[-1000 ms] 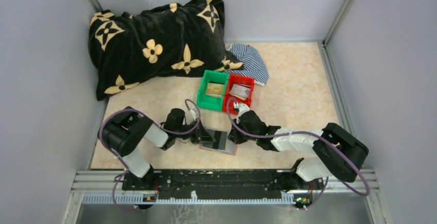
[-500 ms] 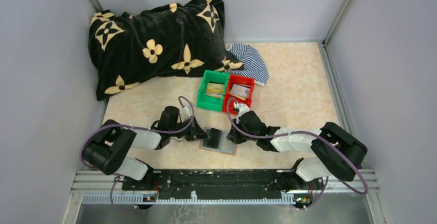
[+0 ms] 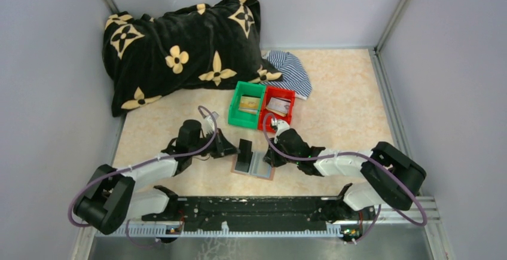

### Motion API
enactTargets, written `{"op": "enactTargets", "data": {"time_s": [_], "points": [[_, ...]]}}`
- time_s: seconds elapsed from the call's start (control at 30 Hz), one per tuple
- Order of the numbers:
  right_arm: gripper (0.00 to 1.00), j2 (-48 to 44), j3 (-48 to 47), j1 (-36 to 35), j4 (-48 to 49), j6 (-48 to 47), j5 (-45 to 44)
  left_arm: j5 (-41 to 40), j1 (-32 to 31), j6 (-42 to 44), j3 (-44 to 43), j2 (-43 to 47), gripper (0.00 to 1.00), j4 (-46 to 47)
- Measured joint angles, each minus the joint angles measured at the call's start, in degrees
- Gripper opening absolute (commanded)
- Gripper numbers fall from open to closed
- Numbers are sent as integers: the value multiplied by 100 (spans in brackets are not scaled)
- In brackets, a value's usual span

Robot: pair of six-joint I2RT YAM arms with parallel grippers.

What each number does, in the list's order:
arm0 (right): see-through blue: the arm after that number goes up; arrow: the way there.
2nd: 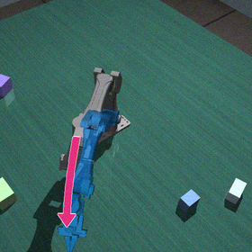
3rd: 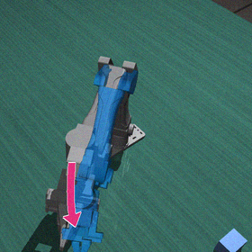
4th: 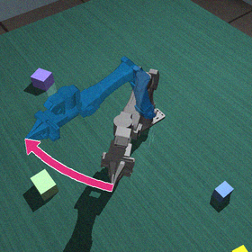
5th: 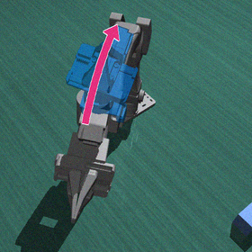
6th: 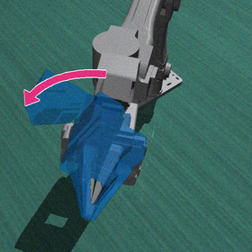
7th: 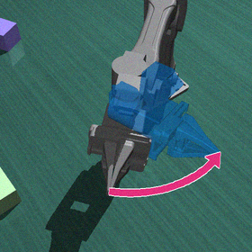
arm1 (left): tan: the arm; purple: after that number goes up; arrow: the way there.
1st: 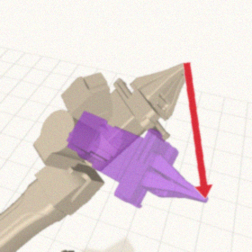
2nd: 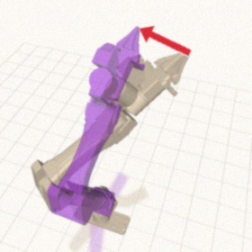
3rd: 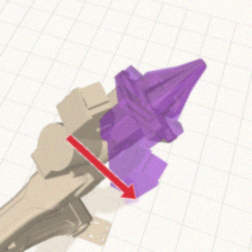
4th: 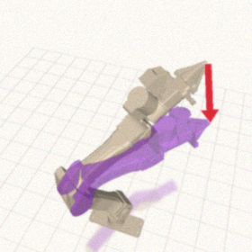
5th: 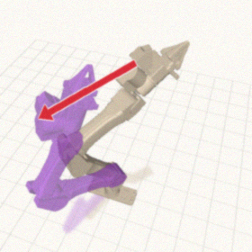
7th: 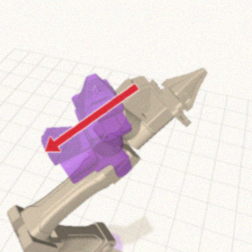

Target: Take the credit cards out of the card holder

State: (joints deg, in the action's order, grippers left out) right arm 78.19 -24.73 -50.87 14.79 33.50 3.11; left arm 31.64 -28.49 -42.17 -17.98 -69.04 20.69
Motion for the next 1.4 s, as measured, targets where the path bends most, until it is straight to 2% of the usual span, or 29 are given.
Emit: {"op": "enactTargets", "data": {"time_s": [0.13, 0.27, 0.33, 0.53, 0.73, 0.9, 0.97, 1.07, 1.2, 1.4], "points": [[1, -63, 2, 2, -48, -7, 81, 4, 15, -116, 11, 155, 0, 76], [24, -540, 402, 243, 153, 63, 780, 103, 109, -619, 492, 223, 0, 1163], [28, -852, 570, 437, 221, 116, 1086, 125, 157, -990, 898, 188, 0, 1893], [29, -1231, 323, 562, 195, -13, 1397, 380, 166, -1615, 1335, -297, 0, 3541], [29, -686, 15, 638, 688, -33, 1759, 704, 166, -2181, 1381, -979, 0, 5233], [28, -501, -4, 643, 846, 7, 1943, 852, 166, -2409, 1473, -1532, 0, 6159], [30, -496, -13, 643, 925, 15, 1978, 874, 166, -2470, 1510, -1746, 0, 6411], [40, -573, -13, 645, 918, 20, 1996, 890, 166, -2616, 1578, -2096, 0, 6653], [44, -841, -9, 728, 831, 4, 1998, 903, 184, -2782, 1600, -2435, 0, 6736], [45, -911, -9, 782, 979, 20, 2135, 938, 197, -2826, 1598, -2439, 0, 6756]]}}
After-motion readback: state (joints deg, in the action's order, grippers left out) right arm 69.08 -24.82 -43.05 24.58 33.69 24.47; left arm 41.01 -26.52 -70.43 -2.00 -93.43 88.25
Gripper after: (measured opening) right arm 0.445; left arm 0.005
